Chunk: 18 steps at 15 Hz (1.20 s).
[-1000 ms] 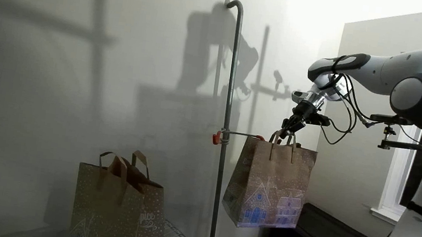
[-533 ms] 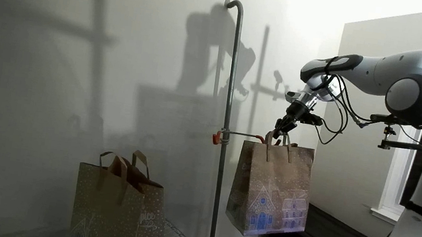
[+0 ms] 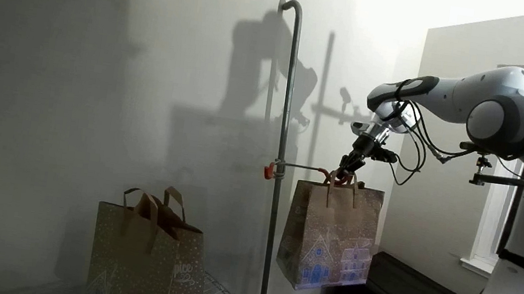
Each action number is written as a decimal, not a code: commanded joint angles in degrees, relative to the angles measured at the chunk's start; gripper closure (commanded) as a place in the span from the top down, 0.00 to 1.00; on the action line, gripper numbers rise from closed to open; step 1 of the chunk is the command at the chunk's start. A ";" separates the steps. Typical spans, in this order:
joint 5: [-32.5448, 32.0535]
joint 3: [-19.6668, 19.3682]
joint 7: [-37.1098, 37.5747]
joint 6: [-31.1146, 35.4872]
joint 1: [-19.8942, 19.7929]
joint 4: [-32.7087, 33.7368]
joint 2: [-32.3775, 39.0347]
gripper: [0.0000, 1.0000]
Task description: Hang the paper bags on the stand
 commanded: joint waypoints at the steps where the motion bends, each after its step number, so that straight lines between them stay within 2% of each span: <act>1: 0.38 0.51 -1.00 0.19 -1.57 -0.03 0.44 0.04; 2: 0.13 0.51 -0.83 -0.37 -1.71 0.33 0.64 0.29; 4: 0.02 0.55 -0.74 -0.45 -1.75 0.48 0.60 0.31; 15: 0.09 1.12 -1.00 -0.78 -1.79 0.96 0.14 0.98; 18: 0.53 1.02 1.00 -1.04 -1.91 1.47 -0.09 1.00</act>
